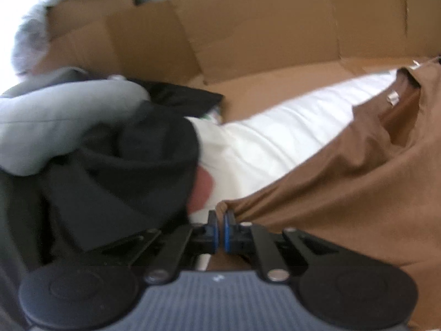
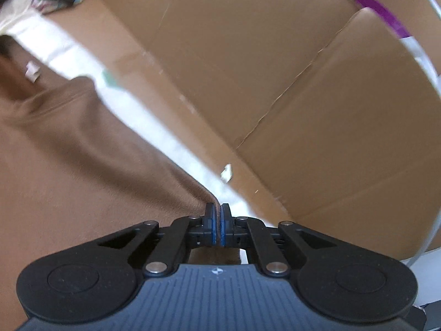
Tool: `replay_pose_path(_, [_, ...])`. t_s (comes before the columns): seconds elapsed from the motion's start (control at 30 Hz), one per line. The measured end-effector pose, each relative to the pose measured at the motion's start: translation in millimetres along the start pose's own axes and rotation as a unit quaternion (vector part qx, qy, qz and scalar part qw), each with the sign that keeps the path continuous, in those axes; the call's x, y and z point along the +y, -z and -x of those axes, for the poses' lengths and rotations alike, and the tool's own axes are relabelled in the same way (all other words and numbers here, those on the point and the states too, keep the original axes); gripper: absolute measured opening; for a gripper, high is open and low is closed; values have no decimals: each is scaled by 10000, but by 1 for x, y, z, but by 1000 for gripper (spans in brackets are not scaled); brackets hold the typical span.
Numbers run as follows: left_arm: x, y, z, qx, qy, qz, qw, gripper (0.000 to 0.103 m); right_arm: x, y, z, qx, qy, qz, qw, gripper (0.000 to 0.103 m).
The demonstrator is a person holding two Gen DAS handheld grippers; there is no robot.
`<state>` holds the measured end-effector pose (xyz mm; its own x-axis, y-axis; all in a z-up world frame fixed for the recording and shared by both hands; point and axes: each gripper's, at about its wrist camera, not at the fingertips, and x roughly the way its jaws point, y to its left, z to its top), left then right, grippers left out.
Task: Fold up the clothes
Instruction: 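Lower the folded hem onto the T-shirt and open both tools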
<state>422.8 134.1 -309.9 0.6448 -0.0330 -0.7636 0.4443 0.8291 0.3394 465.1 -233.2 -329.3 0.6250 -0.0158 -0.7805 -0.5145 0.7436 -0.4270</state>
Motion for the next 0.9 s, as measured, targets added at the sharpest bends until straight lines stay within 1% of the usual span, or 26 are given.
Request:
replay_pose_path(0.13, [7, 1, -1, -2, -220, 276, 9994, 5, 3, -10, 3, -134, 112, -85, 9998, 1])
replay_pose_path(0.2, [4, -5, -16, 77, -323, 384, 9987, 5, 6, -16, 0, -117, 206, -212, 9995, 1])
replay_pose_path(0.23, [0, -7, -25, 202, -369, 374, 9984, 5, 8, -18, -2, -86, 269, -277, 9992, 2])
replay_pose_path(0.27, [-7, -10, -36, 369, -427, 334, 9978, 8, 8, -20, -9, 76, 321, -405, 9986, 2])
replay_pose_path(0.3, [-13, -13, -44, 479, -516, 275, 9971, 10, 9, -22, -17, 253, 372, -541, 9975, 5])
replay_pose_path(0.33, [-21, -17, -47, 504, -652, 190, 9964, 11, 9, -22, -26, 485, 346, -690, 9958, 11])
replay_pose_path(0.37, [-27, -20, -50, 544, -748, 144, 9956, 12, 11, -22, -27, 451, 294, -805, 9953, 12])
replay_pose_path(0.4, [-30, -23, -49, 570, -747, 174, 9954, 21, 12, -22, -26, 384, 240, -915, 9948, 21])
replay_pose_path(0.43, [-30, -24, -45, 546, -693, 228, 9958, 28, 13, -20, -20, 243, 158, -976, 9948, 33])
replay_pose_path(0.47, [-30, -25, -41, 521, -639, 282, 9962, 45, 13, -22, -15, 155, 138, -967, 9951, 38])
replay_pose_path(0.5, [-30, -25, -37, 497, -585, 335, 9965, 58, 12, -21, -8, 56, 111, -916, 9957, 40])
replay_pose_path(0.57, [-26, -25, -21, 407, -535, 550, 9962, 58, 10, -19, 6, -145, 54, -805, 9966, 40])
replay_pose_path(0.63, [-21, -23, -2, 327, -504, 819, 9948, 62, 3, -15, 25, -291, -96, -890, 9956, 40])
replay_pose_path(0.67, [-17, -24, -2, 352, -469, 963, 9936, 66, -1, -13, 35, -358, -165, -962, 9946, 40])
replay_pose_path(0.7, [-13, -25, -5, 386, -436, 1108, 9921, 68, -6, -10, 47, -429, -241, -1054, 9932, 40])
replay_pose_path(0.73, [-12, -22, 1, 409, -421, 1246, 9905, 69, -9, -7, 57, -489, -319, -1129, 9919, 40])
replay_pose_path(0.8, [-9, -21, 8, 469, -374, 1376, 9887, 69, -14, 1, 77, -572, -438, -1202, 9901, 40])
replay_pose_path(0.9, [-21, -20, 24, 588, -313, 1345, 9887, 69, -22, 13, 106, -615, -535, -1259, 9887, 40])
